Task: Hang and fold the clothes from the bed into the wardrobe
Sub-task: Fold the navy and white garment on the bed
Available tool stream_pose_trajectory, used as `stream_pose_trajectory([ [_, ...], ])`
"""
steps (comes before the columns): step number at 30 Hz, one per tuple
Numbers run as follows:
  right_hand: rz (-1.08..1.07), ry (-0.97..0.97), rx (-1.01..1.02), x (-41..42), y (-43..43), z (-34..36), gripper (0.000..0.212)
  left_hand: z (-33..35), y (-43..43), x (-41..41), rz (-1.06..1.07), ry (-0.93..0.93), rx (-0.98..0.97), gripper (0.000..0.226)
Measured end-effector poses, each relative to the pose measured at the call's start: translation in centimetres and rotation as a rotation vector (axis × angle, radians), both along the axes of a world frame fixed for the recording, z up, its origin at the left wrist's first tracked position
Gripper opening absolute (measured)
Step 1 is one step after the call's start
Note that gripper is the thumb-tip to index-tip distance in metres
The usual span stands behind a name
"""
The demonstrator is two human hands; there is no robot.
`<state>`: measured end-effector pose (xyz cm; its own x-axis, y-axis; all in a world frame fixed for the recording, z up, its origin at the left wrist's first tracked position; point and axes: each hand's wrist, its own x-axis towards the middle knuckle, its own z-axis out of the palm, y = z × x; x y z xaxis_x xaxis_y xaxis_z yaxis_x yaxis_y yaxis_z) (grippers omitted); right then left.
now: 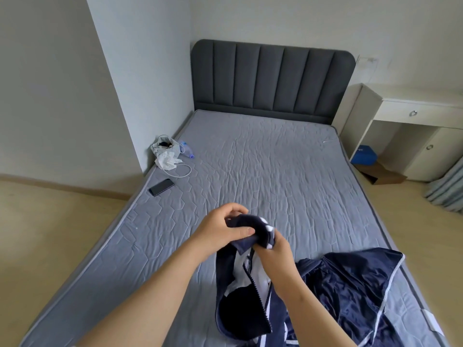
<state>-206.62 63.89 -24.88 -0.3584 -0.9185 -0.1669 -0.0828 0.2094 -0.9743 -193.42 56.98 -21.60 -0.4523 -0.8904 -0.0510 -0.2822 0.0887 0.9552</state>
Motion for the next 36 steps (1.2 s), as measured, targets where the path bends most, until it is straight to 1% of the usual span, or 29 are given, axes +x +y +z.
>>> stream_pose_trajectory([
  [2, -0.095, -0.122, -0.049, -0.3, -0.1, 0.3, 0.026, -0.4, 0.0, 0.4, -0.055, 0.049, 0.094, 0.040],
  [3, -0.139, -0.167, -0.061, -0.6, -0.2, 0.5, 0.024, -0.9, 0.0, 0.6, -0.081, 0.039, 0.144, 0.044],
  [5, -0.206, -0.257, -0.073, -0.9, -0.5, 1.2, 0.019, -2.4, 0.2, 1.1, -0.134, -0.068, 0.245, 0.048],
  [6, -0.232, -0.293, -0.077, -1.1, -0.6, 1.5, 0.016, -3.4, 0.4, 1.3, -0.150, -0.136, 0.287, 0.046],
  [7, -0.255, -0.318, -0.082, -1.3, -0.7, 1.7, 0.014, -4.4, 0.6, 1.5, -0.138, -0.202, 0.313, 0.039],
  [9, -0.286, -0.348, -0.097, -1.7, -0.9, 2.3, 0.011, -5.8, 0.9, 1.8, 0.021, -0.305, 0.372, 0.017],
  [10, -0.293, -0.358, -0.104, -2.0, -1.0, 2.5, 0.010, -6.0, 0.9, 1.9, 0.144, -0.299, 0.434, 0.015],
  [11, -0.294, -0.364, -0.108, -2.2, -0.9, 2.6, 0.009, -5.9, 0.6, 2.0, 0.272, -0.233, 0.494, 0.019],
  [13, -0.280, -0.369, -0.110, -2.5, -0.7, 2.4, 0.009, -4.9, -0.5, 1.8, 0.453, -0.004, 0.561, 0.026],
  [15, -0.236, -0.375, -0.099, -2.5, -0.3, 2.0, 0.009, -2.7, -1.4, 1.2, 0.500, 0.224, 0.605, 0.030],
  [17, -0.158, -0.348, -0.093, -2.1, -0.2, 1.6, 0.014, -0.5, -1.6, 0.4, 0.447, 0.378, 0.602, 0.029],
  [19, -0.033, -0.318, -0.098, -1.6, -0.3, 1.5, 0.021, 1.3, -1.5, -0.5, 0.341, 0.488, 0.578, 0.031],
  [21, 0.133, -0.281, -0.083, -1.1, -0.5, 1.8, 0.025, 2.3, -1.2, -1.3, 0.222, 0.530, 0.555, 0.031],
  [23, 0.228, -0.246, -0.069, -0.8, -0.6, 2.1, 0.023, 3.0, -0.8, -2.0, 0.118, 0.512, 0.518, 0.031],
  [25, 0.185, -0.265, -0.098, -1.0, -0.8, 2.1, 0.025, 3.2, -0.4, -2.1, 0.056, 0.488, 0.480, 0.028],
  [27, 0.071, -0.292, -0.133, -1.4, -1.0, 2.1, 0.028, 3.4, -0.3, -1.6, -0.033, 0.504, 0.455, 0.023],
  [29, -0.021, -0.344, -0.148, -1.6, -1.2, 2.1, 0.027, 3.4, -0.4, -0.8, -0.127, 0.622, 0.434, 0.018],
  [30, -0.045, -0.392, -0.152, -1.5, -1.2, 2.2, 0.023, 3.4, -0.5, -0.6, -0.113, 0.700, 0.442, 0.019],
  [31, -0.060, -0.448, -0.149, -1.5, -1.3, 2.3, 0.020, 3.0, -0.7, -0.5, -0.058, 0.737, 0.435, 0.022],
  [32, -0.069, -0.499, -0.147, -1.5, -1.4, 2.5, 0.020, 2.4, -1.0, -0.4, 0.018, 0.685, 0.381, 0.030],
  [33, -0.066, -0.539, -0.150, -1.4, -1.5, 2.8, 0.022, 1.7, -1.2, -0.4, 0.068, 0.530, 0.285, 0.042],
  [34, -0.044, -0.568, -0.161, -1.5, -1.6, 3.1, 0.024, 1.2, -1.1, -0.4, 0.037, 0.338, 0.206, 0.050],
  [35, -0.006, -0.591, -0.176, -1.5, -1.7, 3.5, 0.027, 0.7, -0.9, -0.5, -0.057, 0.175, 0.172, 0.054],
  [36, 0.034, -0.605, -0.192, -1.5, -1.8, 3.9, 0.031, 0.1, -0.7, -0.7, -0.153, 0.066, 0.179, 0.053],
])
